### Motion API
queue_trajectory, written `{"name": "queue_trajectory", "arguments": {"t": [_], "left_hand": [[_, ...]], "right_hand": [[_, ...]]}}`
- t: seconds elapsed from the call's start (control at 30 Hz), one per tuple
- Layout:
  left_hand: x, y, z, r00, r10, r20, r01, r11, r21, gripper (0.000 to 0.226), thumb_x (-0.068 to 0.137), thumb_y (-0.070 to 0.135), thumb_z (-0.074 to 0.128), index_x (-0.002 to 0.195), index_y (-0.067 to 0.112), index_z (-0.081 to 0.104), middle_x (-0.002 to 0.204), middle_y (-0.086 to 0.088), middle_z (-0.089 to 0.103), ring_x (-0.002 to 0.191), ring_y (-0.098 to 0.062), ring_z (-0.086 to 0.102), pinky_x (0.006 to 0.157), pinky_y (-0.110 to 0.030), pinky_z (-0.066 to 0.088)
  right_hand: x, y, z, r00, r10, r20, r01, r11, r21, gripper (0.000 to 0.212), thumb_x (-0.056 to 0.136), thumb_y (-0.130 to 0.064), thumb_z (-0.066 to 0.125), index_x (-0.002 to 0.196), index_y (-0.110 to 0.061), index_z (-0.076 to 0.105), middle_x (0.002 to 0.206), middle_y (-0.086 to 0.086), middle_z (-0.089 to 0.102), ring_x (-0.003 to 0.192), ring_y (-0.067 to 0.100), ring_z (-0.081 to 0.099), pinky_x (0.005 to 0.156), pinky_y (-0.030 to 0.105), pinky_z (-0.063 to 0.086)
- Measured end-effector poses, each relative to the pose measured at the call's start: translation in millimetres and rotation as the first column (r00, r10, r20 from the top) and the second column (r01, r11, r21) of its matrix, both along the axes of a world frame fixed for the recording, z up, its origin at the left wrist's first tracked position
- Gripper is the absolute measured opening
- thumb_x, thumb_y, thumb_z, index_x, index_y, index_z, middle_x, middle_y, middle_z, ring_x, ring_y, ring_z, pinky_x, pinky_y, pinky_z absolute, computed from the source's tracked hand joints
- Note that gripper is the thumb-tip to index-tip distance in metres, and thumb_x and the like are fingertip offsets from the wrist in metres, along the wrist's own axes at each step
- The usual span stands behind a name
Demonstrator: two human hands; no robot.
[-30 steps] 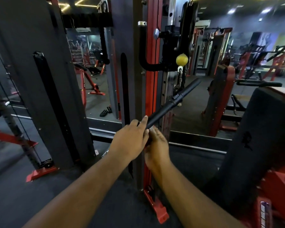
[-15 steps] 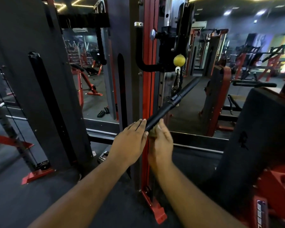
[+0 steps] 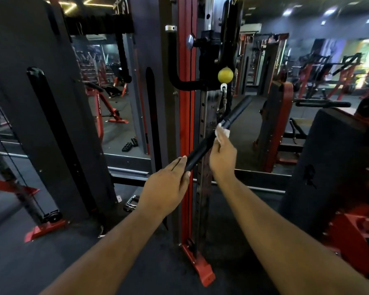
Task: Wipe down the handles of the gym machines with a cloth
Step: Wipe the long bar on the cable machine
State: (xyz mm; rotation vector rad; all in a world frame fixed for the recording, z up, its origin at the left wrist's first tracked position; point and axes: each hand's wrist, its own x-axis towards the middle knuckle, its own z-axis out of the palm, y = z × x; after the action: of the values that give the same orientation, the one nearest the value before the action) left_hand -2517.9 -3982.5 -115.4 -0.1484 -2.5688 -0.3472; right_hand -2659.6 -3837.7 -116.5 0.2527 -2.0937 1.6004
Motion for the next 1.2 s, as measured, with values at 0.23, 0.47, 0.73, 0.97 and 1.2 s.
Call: {"name": "queue_trajectory", "arguments": {"t": [0.23, 0.47, 0.73, 0.97, 1.2], "left_hand": [[-1.7, -6.7, -1.2, 0.999, 0.035, -0.019, -0.035, 0.999, -0.008, 0.05, 0.107, 0.037, 0.044, 0.15, 0.012, 0.049, 0.145, -0.006, 0.06, 0.103, -0.022, 0.07, 0.079, -0.03, 0.054], [1.1, -6.6, 0.4, 0.998, 0.057, -0.013, -0.057, 0.998, 0.019, 0.055, 0.107, 0.043, 0.036, 0.155, 0.016, 0.041, 0.148, -0.003, 0.056, 0.104, -0.016, 0.068, 0.08, -0.026, 0.052], [2.0, -13.7, -4.9, 0.999, 0.04, -0.019, -0.04, 0.999, 0.01, 0.051, 0.107, 0.038, 0.044, 0.151, 0.013, 0.048, 0.147, -0.007, 0.058, 0.111, -0.024, 0.069, 0.085, -0.035, 0.057], [4.5, -10.1, -6.7, 0.998, 0.056, -0.03, -0.057, 0.998, -0.021, 0.054, 0.107, 0.041, 0.038, 0.154, 0.014, 0.043, 0.146, -0.004, 0.058, 0.092, -0.017, 0.069, 0.07, -0.023, 0.048], [0.2, -5.1, -9.8, 0.999, 0.042, -0.017, -0.043, 0.998, -0.047, 0.053, 0.108, 0.041, 0.039, 0.153, 0.014, 0.043, 0.145, -0.005, 0.059, 0.096, -0.022, 0.07, 0.074, -0.032, 0.056]], "right_hand": [[77.4, -3.4, -19.3, 0.911, 0.388, -0.14, -0.394, 0.919, -0.015, 0.043, 0.104, -0.001, 0.048, 0.139, -0.024, 0.057, 0.119, -0.022, 0.064, 0.101, -0.006, 0.066, 0.084, 0.012, 0.052], [-2.8, 18.3, 18.3, 0.995, 0.102, -0.022, -0.092, 0.954, 0.285, 0.043, 0.108, -0.017, 0.043, 0.147, -0.035, 0.049, 0.086, -0.006, 0.063, 0.056, 0.0, 0.057, 0.052, 0.017, 0.044], [46.2, -5.4, -3.1, 0.878, 0.448, -0.17, -0.333, 0.825, 0.457, 0.035, 0.107, -0.013, 0.046, 0.139, -0.019, 0.061, 0.139, -0.003, 0.063, 0.131, 0.002, 0.055, 0.112, 0.019, 0.041], [0.6, 21.2, 40.9, 0.937, 0.287, -0.202, -0.133, 0.822, 0.553, 0.034, 0.107, -0.014, 0.043, 0.135, -0.023, 0.061, 0.134, 0.006, 0.063, 0.11, 0.006, 0.065, 0.094, 0.015, 0.047], [13.9, 11.5, 25.8, 0.927, 0.359, -0.105, -0.23, 0.768, 0.598, 0.033, 0.106, -0.007, 0.046, 0.131, -0.015, 0.066, 0.128, 0.003, 0.068, 0.108, 0.0, 0.06, 0.088, -0.005, 0.033]]}}
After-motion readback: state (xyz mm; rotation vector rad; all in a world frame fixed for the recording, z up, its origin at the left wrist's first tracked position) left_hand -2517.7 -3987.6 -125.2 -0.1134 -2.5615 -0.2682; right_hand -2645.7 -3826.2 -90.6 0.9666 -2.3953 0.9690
